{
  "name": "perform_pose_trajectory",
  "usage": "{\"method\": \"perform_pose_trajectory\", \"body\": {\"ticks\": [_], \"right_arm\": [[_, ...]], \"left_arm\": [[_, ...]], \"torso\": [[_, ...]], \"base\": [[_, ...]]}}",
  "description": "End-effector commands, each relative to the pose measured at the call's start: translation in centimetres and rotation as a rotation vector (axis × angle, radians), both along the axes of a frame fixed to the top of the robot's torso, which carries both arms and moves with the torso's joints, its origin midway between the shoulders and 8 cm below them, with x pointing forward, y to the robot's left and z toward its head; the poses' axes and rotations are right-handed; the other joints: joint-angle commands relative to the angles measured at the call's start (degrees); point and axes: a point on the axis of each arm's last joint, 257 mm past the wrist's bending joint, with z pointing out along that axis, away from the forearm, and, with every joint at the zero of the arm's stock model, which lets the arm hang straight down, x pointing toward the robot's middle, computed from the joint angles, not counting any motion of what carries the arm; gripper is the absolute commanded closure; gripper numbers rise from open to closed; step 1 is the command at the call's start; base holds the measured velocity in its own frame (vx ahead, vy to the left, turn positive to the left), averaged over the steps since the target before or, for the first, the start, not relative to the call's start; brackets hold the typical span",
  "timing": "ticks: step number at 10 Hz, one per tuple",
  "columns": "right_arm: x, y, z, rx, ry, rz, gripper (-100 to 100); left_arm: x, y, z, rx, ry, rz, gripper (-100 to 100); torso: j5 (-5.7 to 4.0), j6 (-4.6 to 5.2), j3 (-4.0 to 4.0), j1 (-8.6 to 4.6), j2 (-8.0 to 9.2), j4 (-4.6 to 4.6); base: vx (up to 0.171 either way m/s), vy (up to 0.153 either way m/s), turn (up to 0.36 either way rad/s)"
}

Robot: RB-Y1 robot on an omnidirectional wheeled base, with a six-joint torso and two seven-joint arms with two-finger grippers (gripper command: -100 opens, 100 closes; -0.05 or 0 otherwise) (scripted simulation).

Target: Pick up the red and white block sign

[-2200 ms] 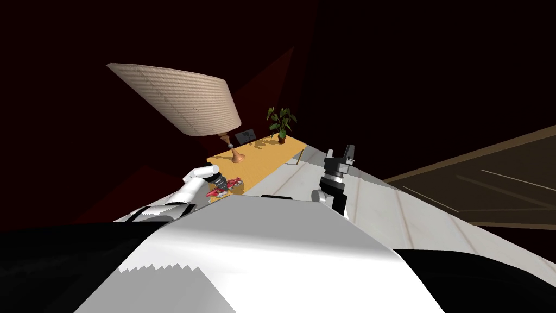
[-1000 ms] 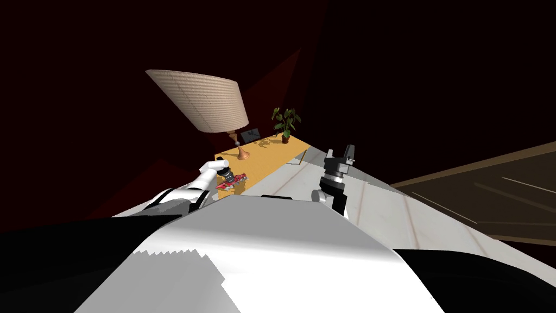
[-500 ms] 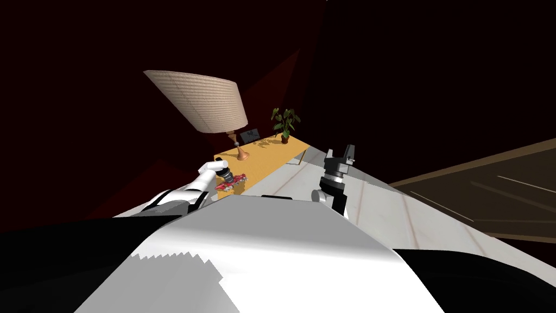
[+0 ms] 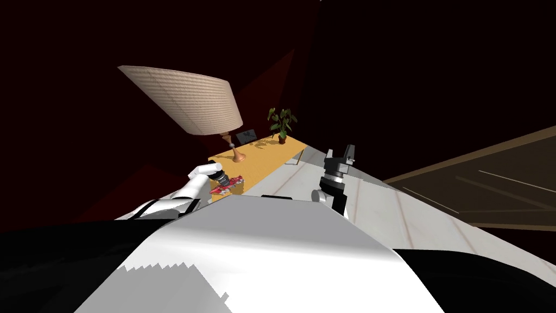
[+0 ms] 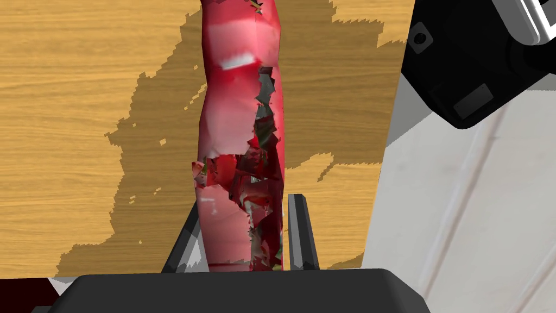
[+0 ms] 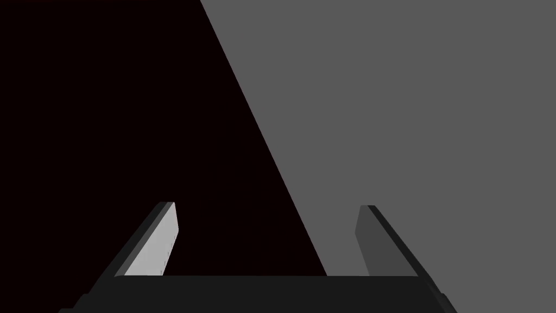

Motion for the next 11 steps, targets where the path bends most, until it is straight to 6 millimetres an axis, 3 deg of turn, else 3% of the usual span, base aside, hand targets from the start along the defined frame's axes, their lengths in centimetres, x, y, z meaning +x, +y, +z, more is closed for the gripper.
{"method": "perform_pose_trajectory", "body": {"ticks": [1, 11], "right_arm": [[0.0, 0.0, 0.0, 0.000, 0.000, 0.000, 0], [0.0, 0.0, 0.0, 0.000, 0.000, 0.000, 0]], "left_arm": [[-1.2, 0.3, -0.1, 0.000, 0.006, 0.008, 100], [-8.1, 3.6, 1.8, 0.011, 0.009, 0.058, 100]], "torso": [[0.00, 0.00, 0.00, 0.00, 0.00, 0.00], [-0.23, 0.04, 0.10, -0.23, 0.11, 0.10]], "base": [[0.034, -0.010, -0.042], [0.039, -0.016, -0.058]]}}
